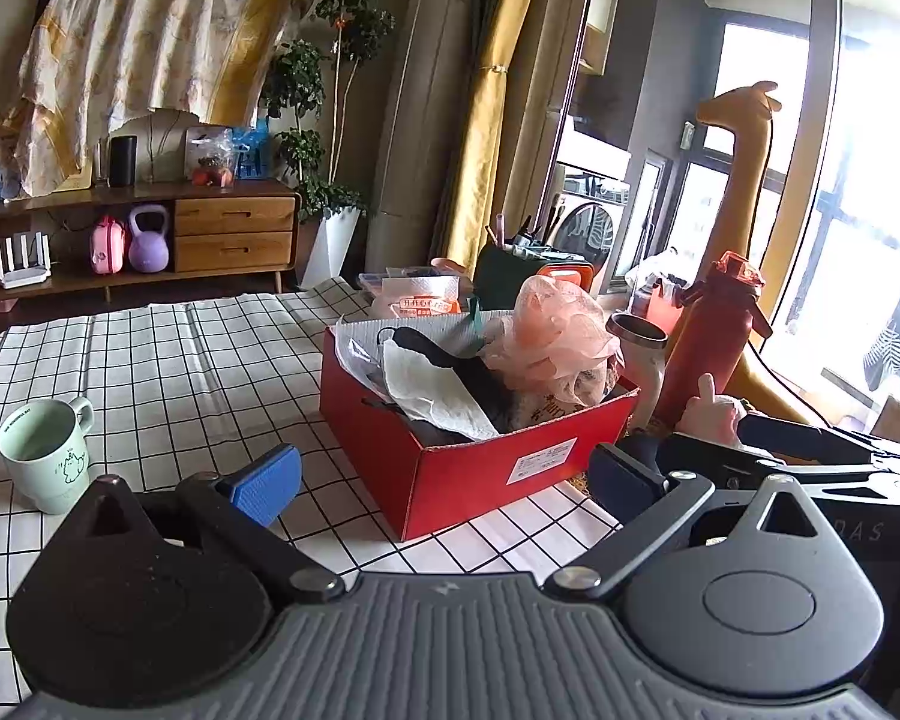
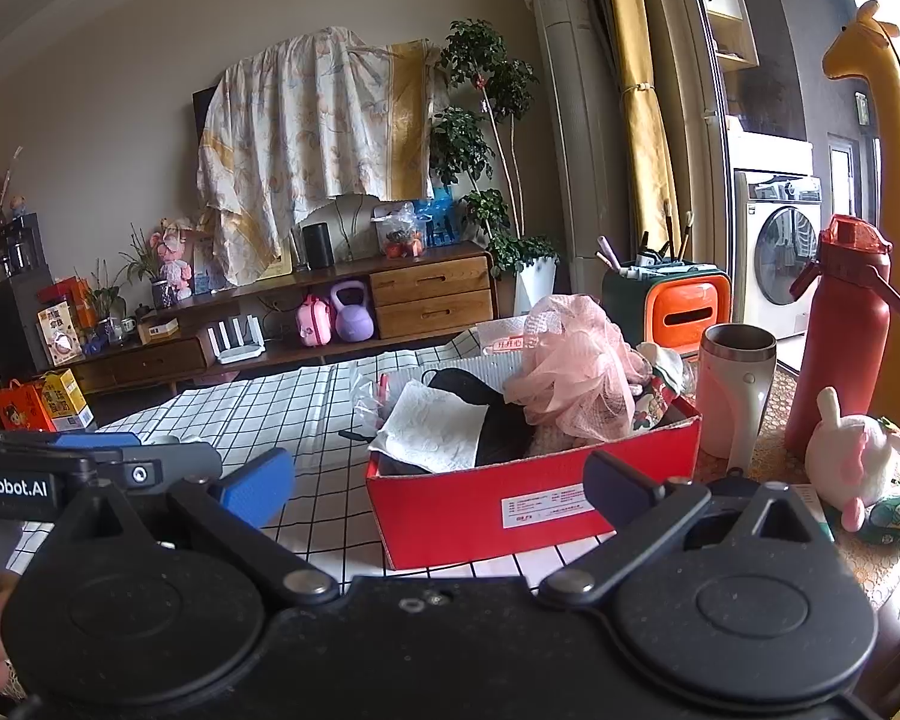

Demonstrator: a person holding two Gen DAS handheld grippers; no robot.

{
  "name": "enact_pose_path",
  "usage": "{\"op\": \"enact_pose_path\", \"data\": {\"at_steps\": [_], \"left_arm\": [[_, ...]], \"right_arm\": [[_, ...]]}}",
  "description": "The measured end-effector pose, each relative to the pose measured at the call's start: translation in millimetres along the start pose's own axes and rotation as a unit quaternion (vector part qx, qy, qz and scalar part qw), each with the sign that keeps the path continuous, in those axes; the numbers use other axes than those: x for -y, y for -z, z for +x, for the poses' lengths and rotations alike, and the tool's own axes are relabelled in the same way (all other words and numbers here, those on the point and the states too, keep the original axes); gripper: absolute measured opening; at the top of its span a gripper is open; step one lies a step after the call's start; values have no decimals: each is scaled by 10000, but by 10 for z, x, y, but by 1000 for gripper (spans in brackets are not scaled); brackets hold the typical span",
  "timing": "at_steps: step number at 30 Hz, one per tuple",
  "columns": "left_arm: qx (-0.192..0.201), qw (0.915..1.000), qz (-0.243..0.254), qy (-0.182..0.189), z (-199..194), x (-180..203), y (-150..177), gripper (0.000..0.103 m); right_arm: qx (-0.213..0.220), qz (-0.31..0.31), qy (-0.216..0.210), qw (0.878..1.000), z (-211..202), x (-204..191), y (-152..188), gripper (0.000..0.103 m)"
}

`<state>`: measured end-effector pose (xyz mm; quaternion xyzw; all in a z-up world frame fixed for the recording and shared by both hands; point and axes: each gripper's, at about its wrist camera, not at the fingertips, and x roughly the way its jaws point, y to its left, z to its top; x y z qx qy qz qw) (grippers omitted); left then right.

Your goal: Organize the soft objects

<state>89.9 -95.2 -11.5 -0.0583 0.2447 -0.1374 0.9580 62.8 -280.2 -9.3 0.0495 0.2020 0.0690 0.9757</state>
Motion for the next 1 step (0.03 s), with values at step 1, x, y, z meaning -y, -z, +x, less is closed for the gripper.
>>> {"op": "enact_pose_path", "data": {"at_steps": [1], "left_arm": [[-14,10000,-12,22,2,-5,2,103]], "right_arm": [[-11,-5,13,10000,11,-1,-7,103]]}}
